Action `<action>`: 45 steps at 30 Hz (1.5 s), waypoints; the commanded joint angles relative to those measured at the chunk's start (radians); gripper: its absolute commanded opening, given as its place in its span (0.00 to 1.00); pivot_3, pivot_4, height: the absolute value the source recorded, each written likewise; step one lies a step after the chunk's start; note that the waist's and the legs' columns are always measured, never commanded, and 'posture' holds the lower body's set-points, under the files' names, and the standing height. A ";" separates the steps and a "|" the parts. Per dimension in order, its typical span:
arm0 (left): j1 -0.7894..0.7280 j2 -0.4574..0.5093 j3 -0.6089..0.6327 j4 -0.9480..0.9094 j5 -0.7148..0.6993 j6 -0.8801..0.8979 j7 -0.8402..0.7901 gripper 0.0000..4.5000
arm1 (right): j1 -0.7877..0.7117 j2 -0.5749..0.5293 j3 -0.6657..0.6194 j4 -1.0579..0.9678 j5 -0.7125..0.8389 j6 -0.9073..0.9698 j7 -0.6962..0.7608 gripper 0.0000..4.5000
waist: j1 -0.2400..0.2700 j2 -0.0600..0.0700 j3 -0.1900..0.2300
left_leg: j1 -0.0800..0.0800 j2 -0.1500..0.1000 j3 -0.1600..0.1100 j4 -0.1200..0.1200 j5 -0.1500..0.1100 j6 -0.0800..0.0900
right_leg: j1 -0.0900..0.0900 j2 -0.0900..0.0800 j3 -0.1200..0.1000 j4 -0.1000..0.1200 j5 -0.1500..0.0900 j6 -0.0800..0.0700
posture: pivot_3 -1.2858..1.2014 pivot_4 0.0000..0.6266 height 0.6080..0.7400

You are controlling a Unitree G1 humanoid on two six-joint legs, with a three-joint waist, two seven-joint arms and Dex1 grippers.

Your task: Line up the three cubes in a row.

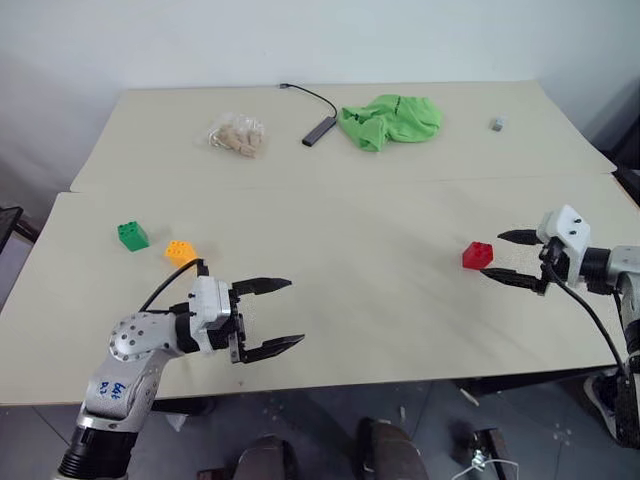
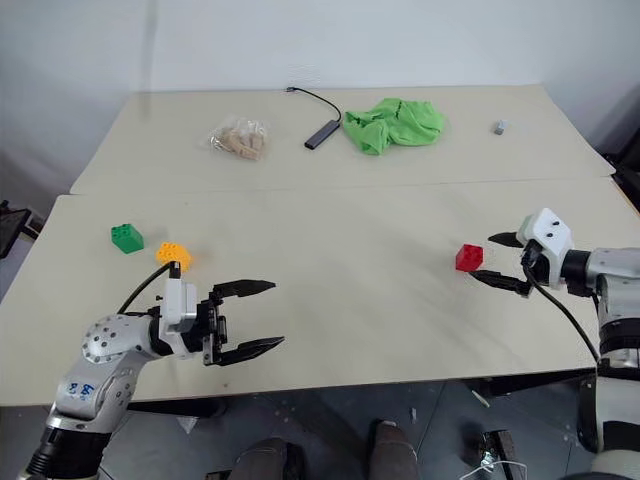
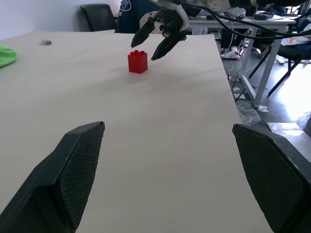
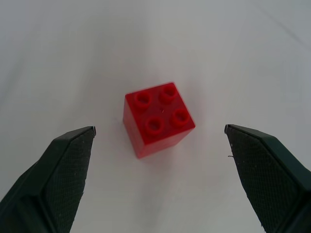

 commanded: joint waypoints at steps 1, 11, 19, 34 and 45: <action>0.012 0.006 0.013 -0.045 -0.013 0.013 0.022 1.00 | -0.047 0.031 0.025 0.056 -0.032 -0.068 0.027 0.95 | -0.004 0.000 0.000 | 0.000 0.000 0.000 0.000 0.000 0.000 | 0.000 0.000 0.000 0.000 0.000 0.000 | 0.52 0.24 1.00; 0.025 -0.015 0.011 -0.037 -0.009 0.015 0.064 1.00 | -0.137 0.113 0.054 0.126 -0.072 -0.171 0.051 0.32 | -0.002 0.001 0.000 | 0.000 0.000 0.000 0.001 0.000 0.000 | 0.000 0.000 0.000 0.001 0.000 0.000 | 0.52 0.24 1.00; 0.100 0.015 0.096 -0.002 -0.007 -0.011 0.079 1.00 | -0.182 0.252 0.096 -0.087 -0.011 -0.047 0.214 0.32 | -0.012 0.001 0.001 | 0.001 0.002 -0.001 0.000 0.000 -0.001 | 0.000 0.001 0.000 0.003 0.000 0.000 | 0.52 0.24 1.00; 0.272 0.059 0.265 -0.011 -0.020 -0.020 0.097 1.00 | -0.116 0.437 0.308 -0.457 -0.114 0.296 0.034 0.32 | -0.009 0.002 0.001 | -0.008 0.002 -0.001 0.001 0.000 -0.002 | -0.011 0.001 -0.001 0.008 0.000 0.000 | 0.52 0.24 1.00; 0.380 -0.033 0.476 0.017 -0.079 -0.038 0.243 1.00 | 0.053 0.323 0.120 -0.584 0.084 0.130 0.042 0.99 | -0.008 0.002 0.001 | -0.008 0.002 0.000 0.000 0.000 -0.002 | -0.012 0.001 -0.001 0.006 0.000 0.000 | 0.52 0.24 1.00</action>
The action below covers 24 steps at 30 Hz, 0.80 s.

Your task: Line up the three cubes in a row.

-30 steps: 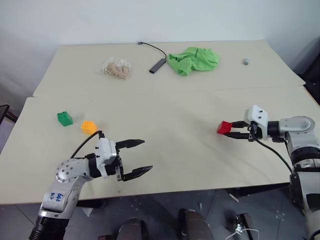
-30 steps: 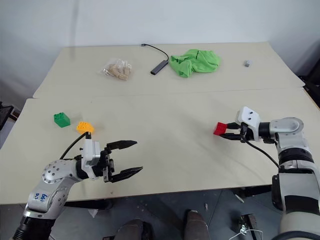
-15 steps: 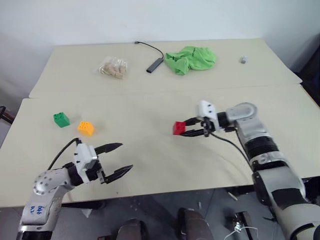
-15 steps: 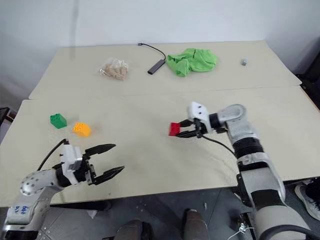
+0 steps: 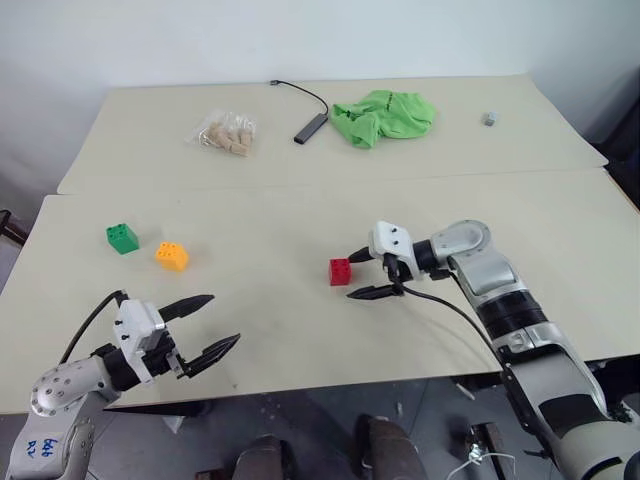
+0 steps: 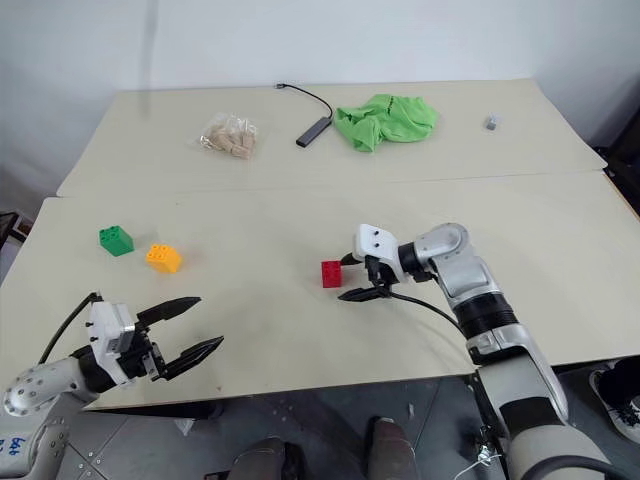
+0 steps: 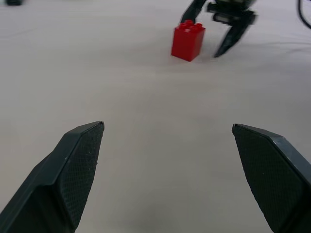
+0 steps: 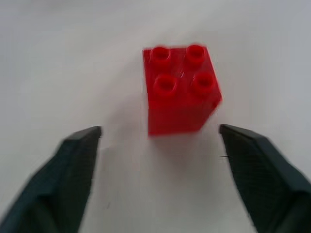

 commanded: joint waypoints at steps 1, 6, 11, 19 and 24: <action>0.049 -0.060 0.159 0.030 -0.045 -0.059 0.093 1.00 | 0.079 -0.058 -0.152 -0.049 0.166 -0.140 0.073 0.99 | 0.003 0.000 0.000 | 0.000 0.000 0.000 0.000 0.000 0.000 | 0.000 0.000 0.000 0.000 0.000 0.000 | 0.52 0.24 1.00; 0.105 -0.161 0.298 0.108 -0.052 -0.109 0.208 1.00 | 0.225 -0.058 -0.297 -0.072 0.393 -0.129 0.189 0.99 | 0.006 -0.002 0.000 | 0.001 0.000 0.001 0.000 0.000 0.000 | 0.001 0.000 0.000 -0.001 0.000 0.000 | 0.52 0.24 1.00; 0.132 -0.230 0.400 0.136 -0.084 -0.128 0.323 1.00 | 0.341 0.024 -0.349 -0.141 0.517 -0.215 0.210 0.99 | 0.006 -0.004 -0.001 | 0.002 0.001 0.002 0.001 0.000 0.000 | 0.002 0.000 0.001 0.000 0.000 -0.001 | 0.52 0.24 1.00; 0.002 -0.242 0.344 0.090 -0.048 -0.064 0.516 1.00 | 0.382 0.076 -0.320 -0.246 0.539 -0.191 0.144 0.99 | 0.017 -0.006 -0.003 | 0.002 0.001 0.001 0.002 0.000 0.000 | 0.002 0.000 0.002 0.001 0.001 -0.002 | 0.52 0.24 1.00; -0.296 -0.216 0.213 0.116 0.069 0.050 0.735 1.00 | 0.376 0.092 -0.304 -0.257 0.528 -0.190 0.131 0.99 | 0.038 -0.008 -0.004 | 0.002 0.001 0.000 0.005 0.000 0.000 | 0.002 0.000 0.002 0.005 0.001 -0.003 | 0.52 0.24 1.00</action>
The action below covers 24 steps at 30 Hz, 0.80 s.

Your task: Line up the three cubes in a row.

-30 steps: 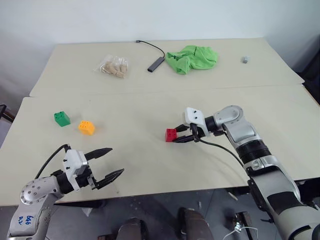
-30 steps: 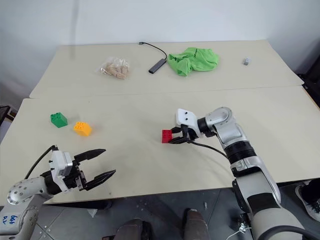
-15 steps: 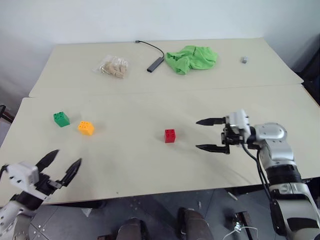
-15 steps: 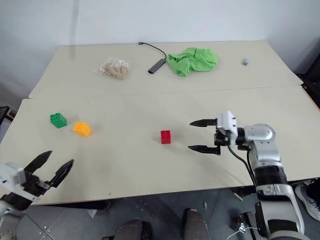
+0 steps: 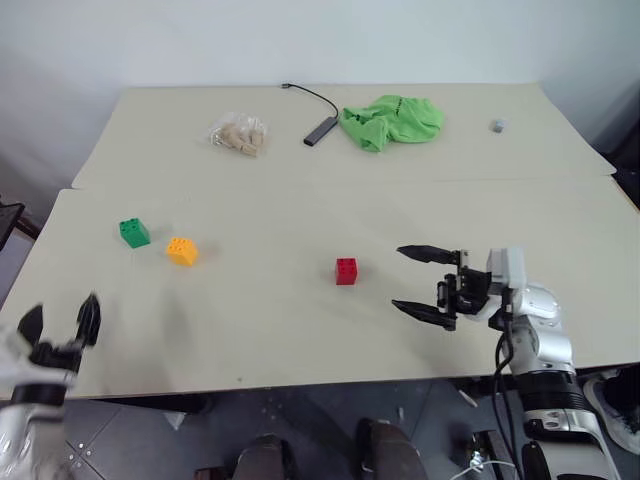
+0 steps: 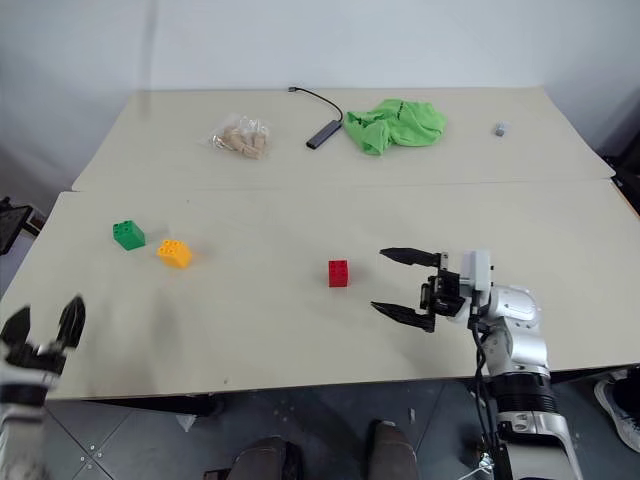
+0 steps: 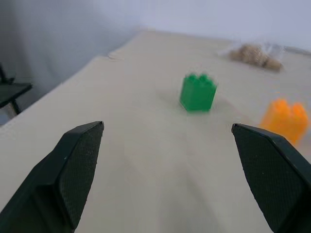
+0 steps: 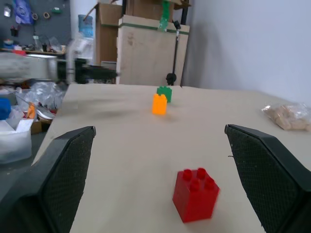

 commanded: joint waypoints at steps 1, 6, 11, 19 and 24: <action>-0.114 0.024 -0.074 0.010 0.075 0.042 0.098 1.00 | -0.009 0.001 -0.002 -0.044 0.014 -0.005 -0.005 0.99 | -0.003 -0.001 -0.001 | 0.000 0.000 0.000 0.000 0.000 0.000 | 0.000 0.000 0.000 0.000 0.000 0.000 | 0.52 0.24 1.00; -0.335 0.032 -0.147 0.220 0.188 0.023 0.213 1.00 | -0.030 0.015 0.011 -0.088 0.025 0.015 -0.040 0.99 | -0.028 -0.002 -0.001 | 0.002 0.000 0.002 -0.005 0.000 -0.002 | -0.002 0.000 -0.005 0.001 0.000 0.000 | 0.52 0.24 1.00; -0.472 0.040 -0.155 0.386 0.288 -0.039 0.355 1.00 | -0.021 0.020 0.025 -0.159 0.024 0.051 -0.089 0.99 | -0.031 -0.002 -0.001 | 0.001 0.000 0.001 -0.004 0.001 -0.003 | -0.002 0.001 -0.006 0.001 0.000 0.000 | 0.52 0.24 1.00; -0.530 0.021 -0.163 0.469 0.277 -0.027 0.398 1.00 | 0.015 0.017 0.030 -0.230 0.020 0.082 -0.142 0.99 | -0.027 -0.003 -0.001 | 0.000 0.000 0.000 -0.004 0.001 -0.003 | -0.001 0.000 -0.007 0.001 0.000 0.000 | 0.52 0.24 1.00; -0.524 0.033 -0.167 0.470 0.265 0.016 0.396 0.79 | 0.008 0.019 0.032 -0.239 0.017 0.088 -0.157 1.00 | -0.028 -0.003 -0.001 | 0.000 0.000 -0.001 -0.004 0.001 -0.003 | -0.001 0.000 -0.007 0.001 0.000 0.000 | 0.52 0.24 1.00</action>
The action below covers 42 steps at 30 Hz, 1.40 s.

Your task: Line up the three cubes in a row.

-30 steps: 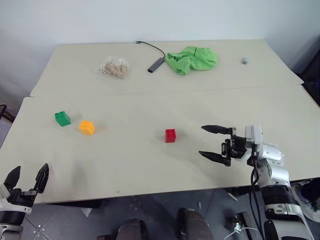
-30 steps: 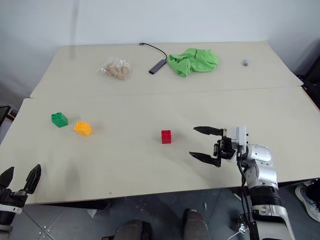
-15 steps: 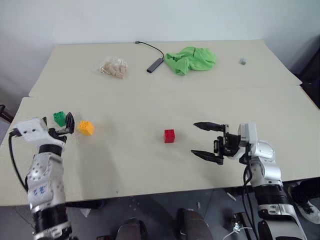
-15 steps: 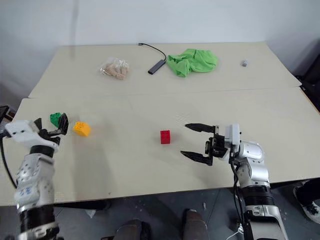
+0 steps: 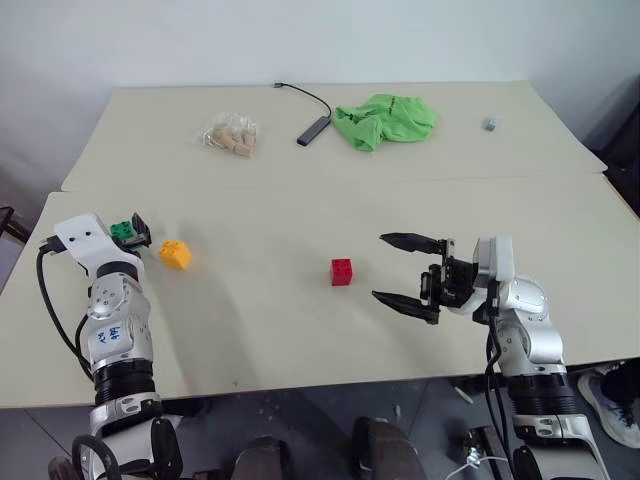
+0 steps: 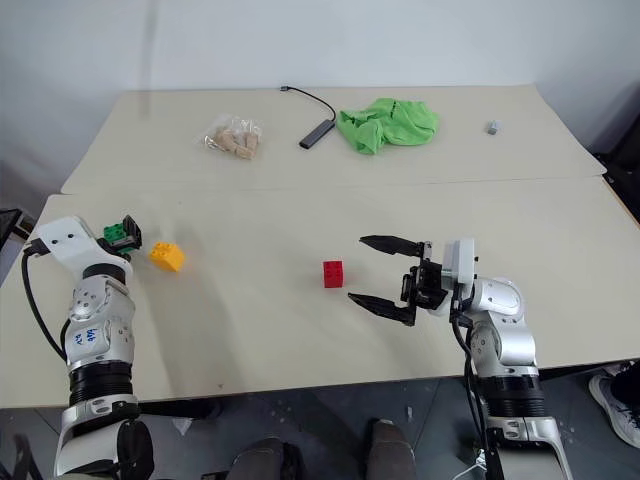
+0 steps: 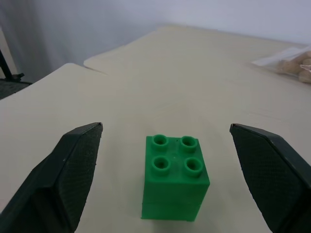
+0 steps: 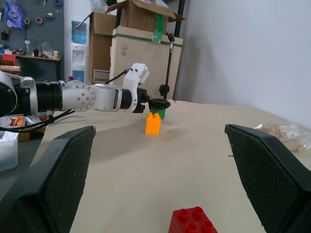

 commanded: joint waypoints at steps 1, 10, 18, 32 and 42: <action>-0.004 0.016 0.009 -0.015 -0.009 0.015 -0.006 0.72 | -0.005 -0.002 -0.001 -0.036 0.013 -0.004 -0.010 1.00 | 0.000 0.000 0.000 | 0.000 0.000 0.000 0.000 0.000 0.000 | 0.000 0.000 0.000 0.000 0.000 0.000 | 0.52 0.24 1.00; 0.065 0.116 0.128 -0.030 -0.160 -0.112 -0.275 0.33 | 0.007 -0.012 -0.017 -0.003 0.016 -0.037 0.020 1.00 | -0.007 -0.001 0.000 | 0.000 0.000 0.001 -0.001 0.000 0.000 | -0.001 0.000 0.000 0.000 0.000 0.000 | 0.52 0.24 1.00; 0.260 0.507 -0.102 -0.419 -0.547 0.258 -1.202 0.33 | 0.043 -0.121 -0.110 0.027 0.023 -0.049 0.042 1.00 | 0.005 -0.003 0.002 | -0.001 0.001 0.000 0.000 0.000 0.000 | -0.001 0.000 0.000 0.000 0.000 0.000 | 0.52 0.24 1.00; -0.208 0.235 -0.636 0.161 -0.043 -0.151 -1.381 0.33 | 0.168 -0.228 -0.156 0.022 0.022 -0.064 0.087 1.00 | 0.006 0.009 0.002 | 0.000 0.002 0.004 -0.001 0.002 -0.002 | 0.000 0.003 0.001 -0.005 0.000 -0.004 | 0.52 0.24 1.00; -0.306 0.213 -0.616 0.381 0.002 -0.271 -1.505 0.33 | 0.260 -0.245 -0.167 -0.047 0.023 -0.025 0.046 1.00 | 0.001 0.007 0.003 | -0.001 0.002 0.004 -0.001 0.002 -0.002 | 0.000 0.003 0.001 -0.005 0.000 -0.003 | 0.52 0.24 1.00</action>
